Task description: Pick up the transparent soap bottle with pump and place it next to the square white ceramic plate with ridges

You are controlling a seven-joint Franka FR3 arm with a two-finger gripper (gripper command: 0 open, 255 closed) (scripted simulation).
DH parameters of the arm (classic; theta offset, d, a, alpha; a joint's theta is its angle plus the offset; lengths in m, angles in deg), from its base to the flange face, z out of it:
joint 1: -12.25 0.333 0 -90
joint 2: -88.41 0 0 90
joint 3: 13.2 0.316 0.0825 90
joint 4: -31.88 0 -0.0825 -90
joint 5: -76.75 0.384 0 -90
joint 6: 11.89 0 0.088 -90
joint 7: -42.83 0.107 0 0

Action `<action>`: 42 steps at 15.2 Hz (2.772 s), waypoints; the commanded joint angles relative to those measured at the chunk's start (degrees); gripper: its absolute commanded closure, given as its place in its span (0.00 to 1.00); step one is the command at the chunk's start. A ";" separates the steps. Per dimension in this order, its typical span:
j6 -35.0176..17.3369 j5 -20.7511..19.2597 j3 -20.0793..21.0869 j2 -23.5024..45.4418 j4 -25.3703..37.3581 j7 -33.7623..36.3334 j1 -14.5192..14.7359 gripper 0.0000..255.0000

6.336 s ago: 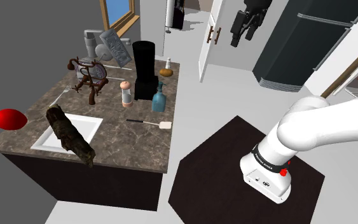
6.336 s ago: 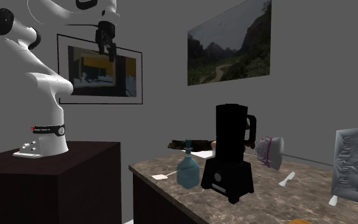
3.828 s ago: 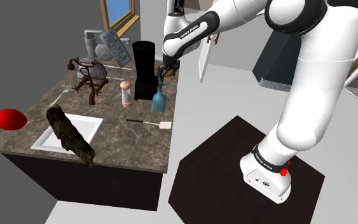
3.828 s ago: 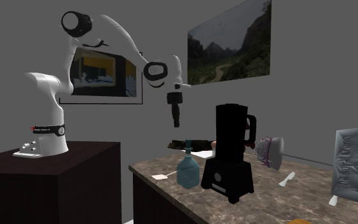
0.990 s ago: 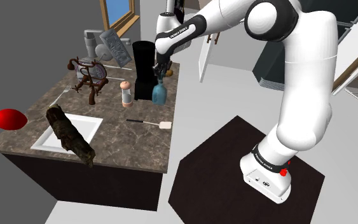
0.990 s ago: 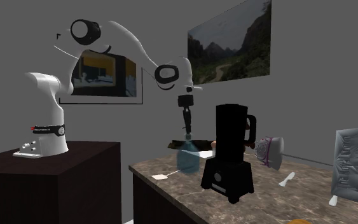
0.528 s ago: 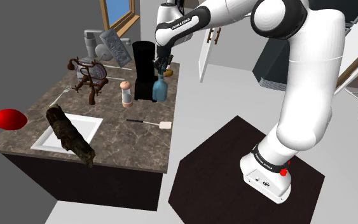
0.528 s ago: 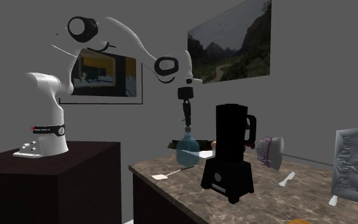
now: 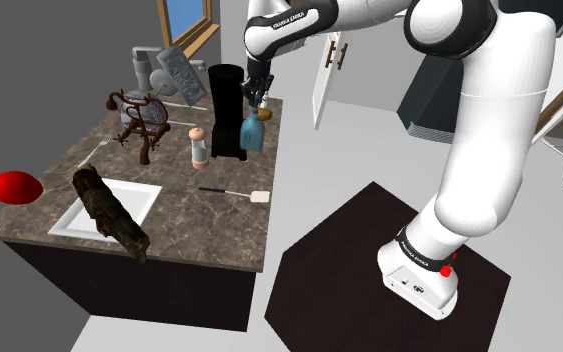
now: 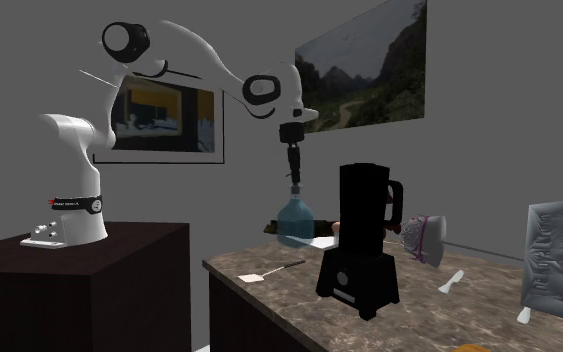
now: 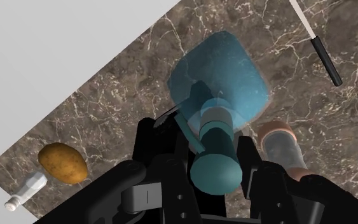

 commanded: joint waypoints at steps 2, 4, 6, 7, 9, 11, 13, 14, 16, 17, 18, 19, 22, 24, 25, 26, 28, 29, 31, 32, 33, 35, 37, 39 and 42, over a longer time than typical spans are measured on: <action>2.02 0.15 0.08 -0.98 1.06 -0.13 0.03 1.00; 3.32 0.24 0.12 -1.53 1.80 -0.26 0.02 1.00; 4.64 0.33 0.15 -2.05 2.61 -0.38 0.01 1.00; 5.30 0.38 0.17 -2.29 3.03 -0.45 0.01 1.00; 6.64 0.46 0.20 -2.74 3.93 -0.57 0.01 1.00; 8.00 0.54 0.23 -3.15 4.88 -0.68 0.01 1.00; 9.38 0.62 0.25 -3.51 5.90 -0.80 0.01 1.00; 10.07 0.65 0.26 -3.67 6.44 -0.86 0.02 1.00; 11.48 0.72 0.29 -3.96 7.56 -0.97 0.03 1.00; 12.19 0.75 0.30 -4.09 8.14 -1.03 0.03 1.00; 12.91 0.78 0.31 -4.20 8.75 -1.08 0.04 1.00; 13.63 0.81 0.32 -4.31 9.37 -1.14 0.04 1.00; 15.83 0.88 0.34 -4.53 11.35 -1.30 0.07 1.00; 17.32 0.93 0.36 -4.62 12.76 -1.40 0.09 1.00; 18.08 0.95 0.36 -4.64 13.50 -1.46 0.10 1.00; 18.85 0.96 0.37 -4.64 14.27 -1.51 0.11 1.00; 19.93 0.99 0.38 -4.64 15.35 -1.58 0.13 1.00; 19.82 0.77 0.72 -5.12 14.68 -0.37 0.95 1.00; 19.67 0.35 1.41 -5.92 13.54 2.06 2.60 1.00; 19.64 0.15 1.76 -6.24 13.09 3.28 3.43 1.00; 19.65 -0.07 2.12 -6.50 12.74 4.51 4.25 1.00; 19.74 -0.50 2.87 -6.85 12.27 6.98 5.90 1.00; 19.95 -0.93 3.62 -6.97 12.13 9.45 7.57 1.00; 20.28 -1.38 4.38 -6.87 12.32 11.93 9.25 1.00; 20.97 -2.08 5.49 -6.29 13.21 15.62 11.82 1.00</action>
